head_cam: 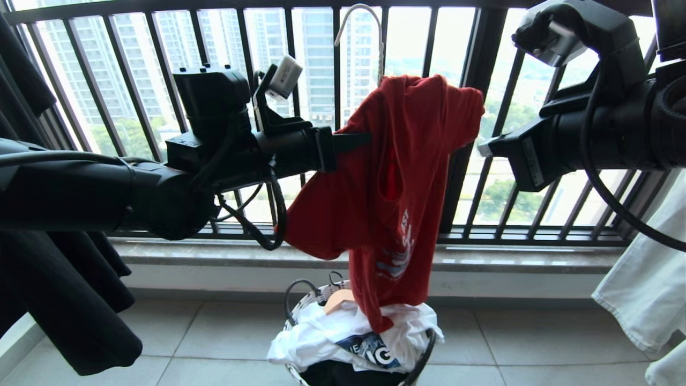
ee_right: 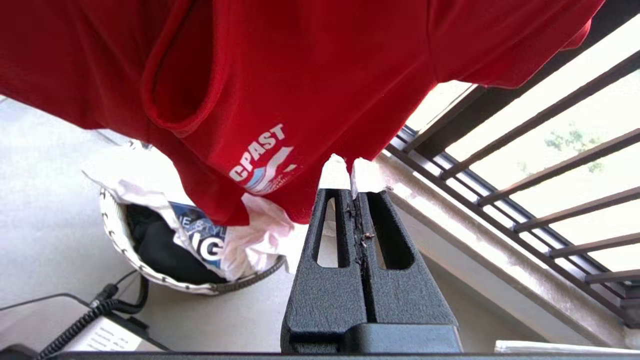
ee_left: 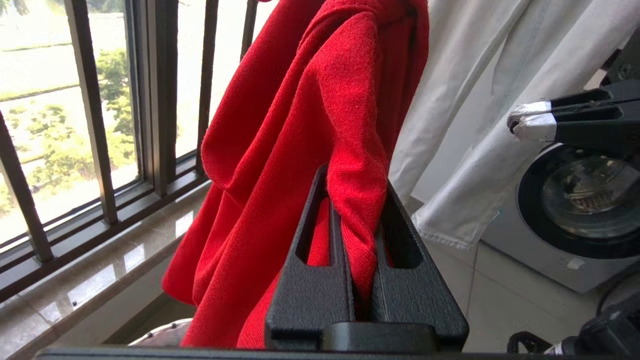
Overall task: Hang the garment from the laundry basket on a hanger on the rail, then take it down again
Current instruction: Hang the clothes on the clothes rack
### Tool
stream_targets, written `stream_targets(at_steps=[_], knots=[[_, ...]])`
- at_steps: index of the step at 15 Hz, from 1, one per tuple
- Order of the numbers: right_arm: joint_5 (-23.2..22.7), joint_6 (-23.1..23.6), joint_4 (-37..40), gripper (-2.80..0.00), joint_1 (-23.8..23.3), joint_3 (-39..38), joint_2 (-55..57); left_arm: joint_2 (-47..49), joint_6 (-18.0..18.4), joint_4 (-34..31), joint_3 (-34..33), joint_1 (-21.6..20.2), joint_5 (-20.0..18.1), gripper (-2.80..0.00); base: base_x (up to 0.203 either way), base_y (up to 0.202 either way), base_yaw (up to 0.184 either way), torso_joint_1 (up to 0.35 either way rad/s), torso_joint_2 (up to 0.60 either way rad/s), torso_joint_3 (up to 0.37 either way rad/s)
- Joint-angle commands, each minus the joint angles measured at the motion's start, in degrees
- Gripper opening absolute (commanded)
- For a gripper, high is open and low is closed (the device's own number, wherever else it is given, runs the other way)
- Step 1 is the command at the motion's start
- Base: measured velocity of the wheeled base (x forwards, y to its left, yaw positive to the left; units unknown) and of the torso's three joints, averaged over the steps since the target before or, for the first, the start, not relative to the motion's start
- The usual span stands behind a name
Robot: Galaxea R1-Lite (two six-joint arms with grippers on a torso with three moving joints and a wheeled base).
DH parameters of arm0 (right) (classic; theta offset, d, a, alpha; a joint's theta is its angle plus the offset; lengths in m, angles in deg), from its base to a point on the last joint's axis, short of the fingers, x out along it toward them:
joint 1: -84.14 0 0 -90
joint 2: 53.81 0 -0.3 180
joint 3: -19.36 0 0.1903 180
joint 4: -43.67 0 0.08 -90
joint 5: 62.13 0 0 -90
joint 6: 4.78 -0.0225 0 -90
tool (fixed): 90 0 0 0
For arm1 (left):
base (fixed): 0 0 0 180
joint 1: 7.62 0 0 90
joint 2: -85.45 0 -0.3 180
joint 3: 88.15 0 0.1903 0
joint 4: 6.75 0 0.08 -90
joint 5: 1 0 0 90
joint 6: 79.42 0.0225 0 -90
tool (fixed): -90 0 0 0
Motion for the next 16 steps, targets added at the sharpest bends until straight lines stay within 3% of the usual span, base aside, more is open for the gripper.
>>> stream_targets(at_steps=[1,4,6,8,11,13,16], knots=[[0.20,0.15,1.94,-2.80,0.01,2.01,-0.34,-1.48,-1.43,0.04,-0.63,-0.81,-3.28,-2.80,0.000,0.000,0.000,0.000,0.00,0.000],[0.24,2.86,3.13,-2.80,-0.39,4.14,0.54,-1.92,-6.90,0.32,-1.55,-4.43,-16.25,-2.80,0.000,0.000,0.000,0.000,0.00,0.000],[0.27,4.31,6.11,-2.80,-0.98,6.64,0.79,-0.53,-7.99,0.41,-1.35,-5.30,-19.38,-2.80,0.000,0.000,0.000,0.000,0.00,0.000],[0.40,4.64,10.49,0.00,-1.07,9.89,1.27,0.89,-8.02,0.37,-0.98,-6.29,-23.63,-2.80,0.000,0.000,0.000,0.000,0.00,0.000],[0.03,4.92,15.17,0.00,-0.83,14.42,3.47,2.70,-8.01,0.37,-0.94,-8.72,-35.14,-2.80,0.000,0.000,0.000,0.000,0.00,0.000],[-2.57,6.64,16.35,0.00,-0.80,15.57,4.89,3.34,-7.95,0.40,-1.15,-9.51,-40.07,-2.80,0.000,0.000,0.000,0.000,0.00,0.000],[-5.56,12.92,16.50,0.00,-0.87,15.71,6.22,5.19,-7.83,0.53,-1.08,-10.30,-46.02,-2.80,0.000,0.000,0.000,0.000,0.00,0.000]])
